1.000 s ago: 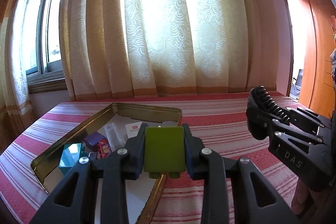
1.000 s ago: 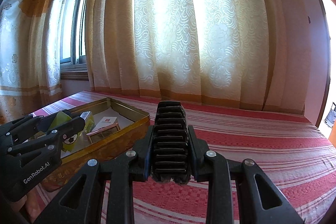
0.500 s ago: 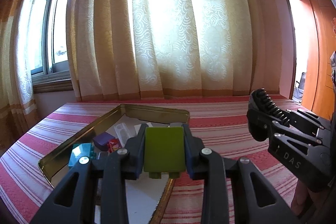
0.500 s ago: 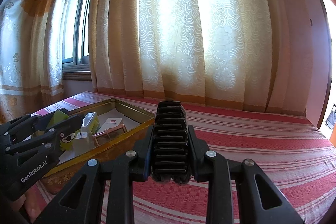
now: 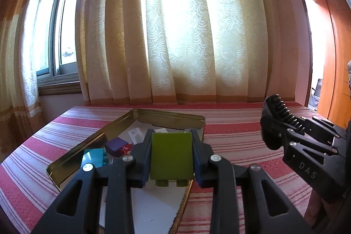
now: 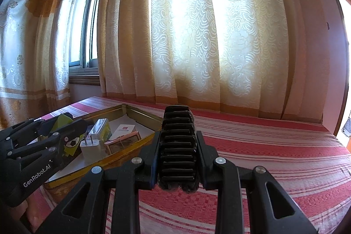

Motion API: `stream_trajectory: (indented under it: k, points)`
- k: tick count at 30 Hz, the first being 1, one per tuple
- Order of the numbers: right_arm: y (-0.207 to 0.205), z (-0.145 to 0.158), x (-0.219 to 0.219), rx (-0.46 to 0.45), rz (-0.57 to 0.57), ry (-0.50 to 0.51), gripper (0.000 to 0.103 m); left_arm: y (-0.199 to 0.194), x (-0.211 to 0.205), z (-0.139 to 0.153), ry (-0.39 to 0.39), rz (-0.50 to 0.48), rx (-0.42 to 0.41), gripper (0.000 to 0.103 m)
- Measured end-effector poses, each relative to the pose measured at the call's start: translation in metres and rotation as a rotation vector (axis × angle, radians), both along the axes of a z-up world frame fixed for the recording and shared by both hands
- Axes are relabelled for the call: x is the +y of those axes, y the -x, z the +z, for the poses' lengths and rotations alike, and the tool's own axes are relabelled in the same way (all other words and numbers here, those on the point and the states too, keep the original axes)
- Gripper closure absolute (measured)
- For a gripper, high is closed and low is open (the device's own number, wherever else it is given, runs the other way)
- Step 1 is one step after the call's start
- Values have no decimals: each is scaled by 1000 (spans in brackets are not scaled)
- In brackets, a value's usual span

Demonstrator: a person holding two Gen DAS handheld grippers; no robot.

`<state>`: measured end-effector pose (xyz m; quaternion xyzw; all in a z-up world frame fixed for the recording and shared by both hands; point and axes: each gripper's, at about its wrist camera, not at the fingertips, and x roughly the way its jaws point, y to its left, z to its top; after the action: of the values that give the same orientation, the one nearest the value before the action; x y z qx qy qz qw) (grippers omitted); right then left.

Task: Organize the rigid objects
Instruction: 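Lift the green cube and black clip and carry them toward the tin tray, then lower the green cube and black clip over the tin tray with both grippers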

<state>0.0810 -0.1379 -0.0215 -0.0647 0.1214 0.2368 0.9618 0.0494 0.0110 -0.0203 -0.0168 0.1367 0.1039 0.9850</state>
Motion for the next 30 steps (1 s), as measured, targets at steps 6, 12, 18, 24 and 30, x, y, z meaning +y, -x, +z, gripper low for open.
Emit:
stream_trajectory:
  k: [6,12,18,24,30]
  points:
    - [2,0,4,0,6,1,72,2,5,0,2,12,-3,73]
    - [4,0,8,-2,18,4,72,5,10,0,3,21,-6,73]
    - [5,-1,12,1,27,3,72,7,16,1,7,34,-9,73]
    - [7,-1,18,-3,39,7,72,9,22,1,11,45,-10,73]
    - [10,-2,24,-6,51,13,72,10,29,1,15,56,-12,73]
